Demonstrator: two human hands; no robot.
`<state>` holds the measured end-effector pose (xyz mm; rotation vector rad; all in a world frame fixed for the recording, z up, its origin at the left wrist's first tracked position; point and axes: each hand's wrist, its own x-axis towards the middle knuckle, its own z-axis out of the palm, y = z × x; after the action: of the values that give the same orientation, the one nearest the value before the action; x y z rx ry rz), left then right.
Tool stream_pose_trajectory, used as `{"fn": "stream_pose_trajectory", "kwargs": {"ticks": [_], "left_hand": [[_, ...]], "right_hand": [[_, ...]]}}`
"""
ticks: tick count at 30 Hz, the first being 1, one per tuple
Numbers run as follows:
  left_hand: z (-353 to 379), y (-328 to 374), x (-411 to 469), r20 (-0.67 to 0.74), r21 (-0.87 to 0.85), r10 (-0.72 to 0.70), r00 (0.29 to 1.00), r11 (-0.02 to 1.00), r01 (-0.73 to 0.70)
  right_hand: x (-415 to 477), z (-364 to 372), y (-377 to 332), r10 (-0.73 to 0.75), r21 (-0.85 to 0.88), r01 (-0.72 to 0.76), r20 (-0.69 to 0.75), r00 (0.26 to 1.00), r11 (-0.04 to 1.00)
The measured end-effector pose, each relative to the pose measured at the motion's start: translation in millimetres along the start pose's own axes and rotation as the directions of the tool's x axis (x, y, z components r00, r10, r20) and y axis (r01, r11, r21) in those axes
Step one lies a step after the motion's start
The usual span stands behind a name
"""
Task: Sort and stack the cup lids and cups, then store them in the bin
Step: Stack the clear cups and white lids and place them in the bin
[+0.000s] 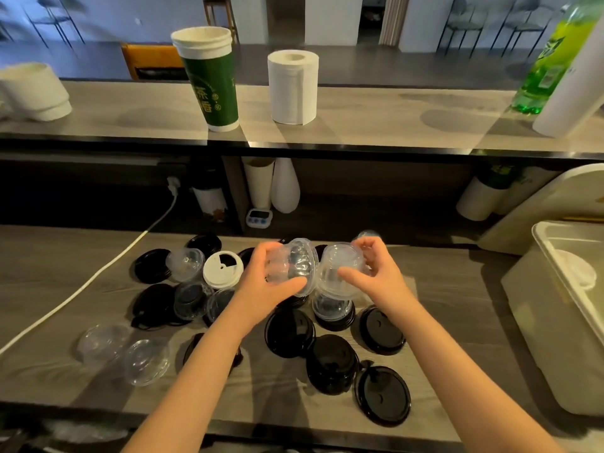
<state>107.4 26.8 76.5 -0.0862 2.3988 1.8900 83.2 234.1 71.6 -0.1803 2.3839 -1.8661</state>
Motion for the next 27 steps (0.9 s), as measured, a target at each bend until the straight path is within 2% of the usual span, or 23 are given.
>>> {"fn": "stream_pose_trajectory", "kwargs": {"ticks": [3, 5, 8, 14, 16, 21, 24, 27], "left_hand": [[-1, 7, 0, 0.048, -0.173, 0.023, 0.999, 0.985, -0.015], [0, 8, 0, 0.078, -0.200, 0.010, 0.997, 0.980, 0.006], [4, 10, -2, 0.155, -0.236, -0.015, 0.988, 0.970, 0.052], [12, 13, -4, 0.228, -0.359, 0.020, 0.973, 0.931, 0.065], [12, 13, -4, 0.243, -0.338, 0.017, 0.970, 0.938, 0.069], [12, 13, -1, 0.246, -0.198, 0.016, 0.969, 0.980, 0.034], [9, 19, 0, 0.261, -0.050, 0.053, 0.964, 0.998, -0.041], [8, 18, 2, 0.322, 0.072, 0.014, 0.947, 0.997, -0.039]], "right_hand": [[5, -7, -14, -0.018, -0.001, 0.018, 0.124, 0.992, 1.000], [4, -11, -24, -0.050, -0.048, 0.061, 0.196, 0.979, 0.997], [3, -12, -33, -0.078, -0.021, 0.084, 0.193, 0.978, 0.996], [0, -5, -35, -0.147, -0.120, 0.172, 0.196, 0.970, 0.978], [-2, -2, -34, -0.187, -0.148, 0.212, 0.164, 0.969, 0.966], [-3, 9, -31, -0.292, -0.183, 0.278, -0.056, 0.955, 0.943], [-6, 13, -26, -0.312, -0.166, 0.298, -0.065, 0.948, 0.940], [-9, 16, -22, -0.321, -0.174, 0.305, -0.072, 0.944, 0.936]]}}
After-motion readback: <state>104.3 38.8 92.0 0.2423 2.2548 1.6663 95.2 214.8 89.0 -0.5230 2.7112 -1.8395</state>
